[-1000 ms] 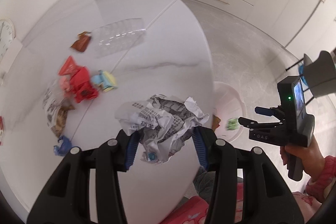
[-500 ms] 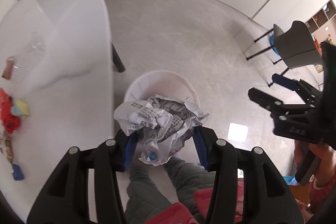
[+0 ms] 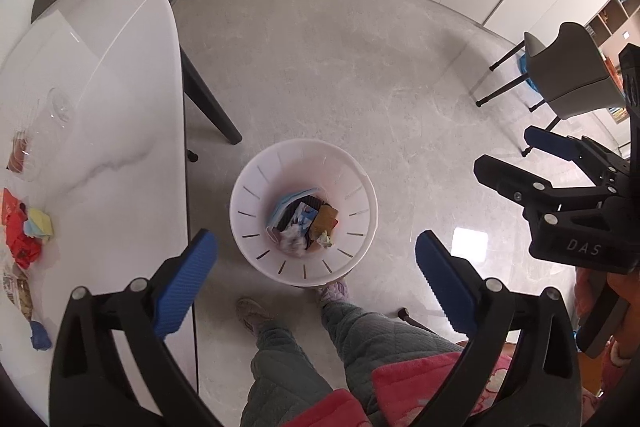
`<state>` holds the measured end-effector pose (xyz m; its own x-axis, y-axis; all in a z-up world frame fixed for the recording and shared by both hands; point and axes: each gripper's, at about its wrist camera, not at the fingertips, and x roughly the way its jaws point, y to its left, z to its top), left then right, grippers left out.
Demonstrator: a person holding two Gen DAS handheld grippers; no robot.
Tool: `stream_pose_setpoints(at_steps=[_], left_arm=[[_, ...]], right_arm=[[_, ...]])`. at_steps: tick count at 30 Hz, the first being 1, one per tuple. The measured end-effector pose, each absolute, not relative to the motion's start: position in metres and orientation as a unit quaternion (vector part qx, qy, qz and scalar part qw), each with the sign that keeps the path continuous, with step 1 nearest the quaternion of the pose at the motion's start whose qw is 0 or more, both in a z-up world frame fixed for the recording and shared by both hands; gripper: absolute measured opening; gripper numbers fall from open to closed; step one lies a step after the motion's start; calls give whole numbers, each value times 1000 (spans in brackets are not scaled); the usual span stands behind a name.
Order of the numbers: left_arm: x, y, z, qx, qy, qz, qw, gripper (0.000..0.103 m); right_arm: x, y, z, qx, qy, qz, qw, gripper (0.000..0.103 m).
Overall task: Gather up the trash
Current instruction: 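Drop the paper and green wrapper into the wastebasket with both tools, then grasp the blue cloth with the left tool while the right tool grasps the teal-yellow wrapper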
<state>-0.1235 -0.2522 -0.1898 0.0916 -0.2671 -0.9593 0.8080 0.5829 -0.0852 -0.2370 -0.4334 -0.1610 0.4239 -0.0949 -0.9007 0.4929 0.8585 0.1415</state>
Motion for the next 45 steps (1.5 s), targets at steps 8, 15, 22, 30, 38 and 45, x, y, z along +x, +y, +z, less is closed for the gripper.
stream_pose_setpoints(at_steps=[8,15,22,30,38,45], left_arm=[[-116,-238,-181,231,553,-370,710,95],[-91,-182,-167,204,546,-310,751,95],[-48,-74,-152,157,533,-188,810,95],[-4,45,-173,73,566,-63,819,95],[31,87,-218,18,599,-26,800,86],[49,91,-238,13,611,-17,792,52]], right_arm=[[-227,-419,-155,187,504,-170,826,96],[-189,-381,-144,162,502,-119,841,96],[-125,-308,-136,114,506,-31,855,96],[-74,-219,-133,61,517,55,852,96],[-48,-175,-132,36,521,83,849,96],[-30,-164,-137,36,529,92,843,96]])
